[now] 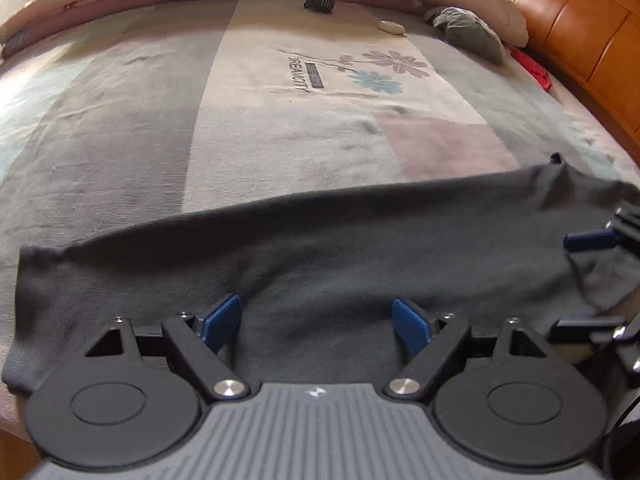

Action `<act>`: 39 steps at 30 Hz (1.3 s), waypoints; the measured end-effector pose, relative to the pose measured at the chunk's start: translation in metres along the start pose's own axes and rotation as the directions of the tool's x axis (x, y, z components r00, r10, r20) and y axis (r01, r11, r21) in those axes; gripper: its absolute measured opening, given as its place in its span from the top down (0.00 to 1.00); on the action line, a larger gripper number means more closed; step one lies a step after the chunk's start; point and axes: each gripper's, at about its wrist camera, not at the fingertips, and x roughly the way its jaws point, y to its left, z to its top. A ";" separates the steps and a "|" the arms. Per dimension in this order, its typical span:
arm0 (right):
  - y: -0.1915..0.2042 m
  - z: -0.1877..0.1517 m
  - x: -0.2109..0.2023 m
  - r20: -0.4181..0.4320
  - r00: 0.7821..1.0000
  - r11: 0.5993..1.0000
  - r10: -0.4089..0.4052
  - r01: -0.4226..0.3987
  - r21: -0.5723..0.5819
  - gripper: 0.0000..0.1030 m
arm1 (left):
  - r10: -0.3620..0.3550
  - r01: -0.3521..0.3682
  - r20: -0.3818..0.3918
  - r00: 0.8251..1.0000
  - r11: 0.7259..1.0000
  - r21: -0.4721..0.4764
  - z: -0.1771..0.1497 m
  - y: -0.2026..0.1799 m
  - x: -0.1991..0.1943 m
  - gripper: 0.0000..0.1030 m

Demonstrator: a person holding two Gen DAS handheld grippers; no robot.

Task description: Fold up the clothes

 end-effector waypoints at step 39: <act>0.003 -0.001 0.000 -0.046 0.996 0.997 -0.072 0.073 0.024 0.00 | 0.178 -0.177 0.077 0.981 0.984 -0.016 -0.027 0.053 -0.047 0.15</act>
